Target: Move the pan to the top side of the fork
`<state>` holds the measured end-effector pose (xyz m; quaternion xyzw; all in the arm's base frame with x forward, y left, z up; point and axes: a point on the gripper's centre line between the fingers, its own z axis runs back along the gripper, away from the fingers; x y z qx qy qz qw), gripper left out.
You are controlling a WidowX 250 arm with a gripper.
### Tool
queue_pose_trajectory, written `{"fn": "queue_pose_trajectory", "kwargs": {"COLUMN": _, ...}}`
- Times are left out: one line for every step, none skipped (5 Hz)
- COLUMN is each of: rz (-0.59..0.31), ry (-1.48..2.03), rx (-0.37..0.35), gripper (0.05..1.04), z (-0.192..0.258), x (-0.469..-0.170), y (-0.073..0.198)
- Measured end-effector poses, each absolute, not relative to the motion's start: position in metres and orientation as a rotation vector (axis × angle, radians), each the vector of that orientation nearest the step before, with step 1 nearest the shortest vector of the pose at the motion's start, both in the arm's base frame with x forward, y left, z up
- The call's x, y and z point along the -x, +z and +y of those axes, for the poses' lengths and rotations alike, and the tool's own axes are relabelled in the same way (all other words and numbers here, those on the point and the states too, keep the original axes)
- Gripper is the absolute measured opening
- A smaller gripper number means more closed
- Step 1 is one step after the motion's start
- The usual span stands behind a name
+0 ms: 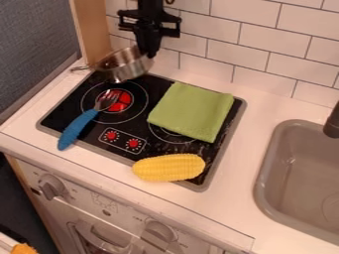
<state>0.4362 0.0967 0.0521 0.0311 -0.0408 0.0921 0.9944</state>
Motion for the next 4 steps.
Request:
{"fn": "queue_pose_trajectory", "kwargs": {"rz": -0.043, "ry": 0.133, "rx": -0.101, "gripper": 0.509, "z": 0.079, "x": -0.421, "y": 0.036}}
{"fn": "queue_pose_trajectory", "kwargs": {"rz": -0.116, "ry": 0.134, "rx": -0.129, "gripper": 0.809, "z": 0.075, "x": -0.406, "y": 0.067}}
{"fn": "queue_pose_trajectory", "kwargs": {"rz": -0.159, "ry": 0.101, "rx": -0.117, "gripper": 1.005, "z": 0.063, "x": -0.386, "y": 0.087}}
{"fn": "queue_pose_trajectory", "kwargs": {"rz": -0.174, "ry": 0.022, "rx": -0.053, "gripper": 1.003, "z": 0.050, "x": -0.370, "y": 0.100}}
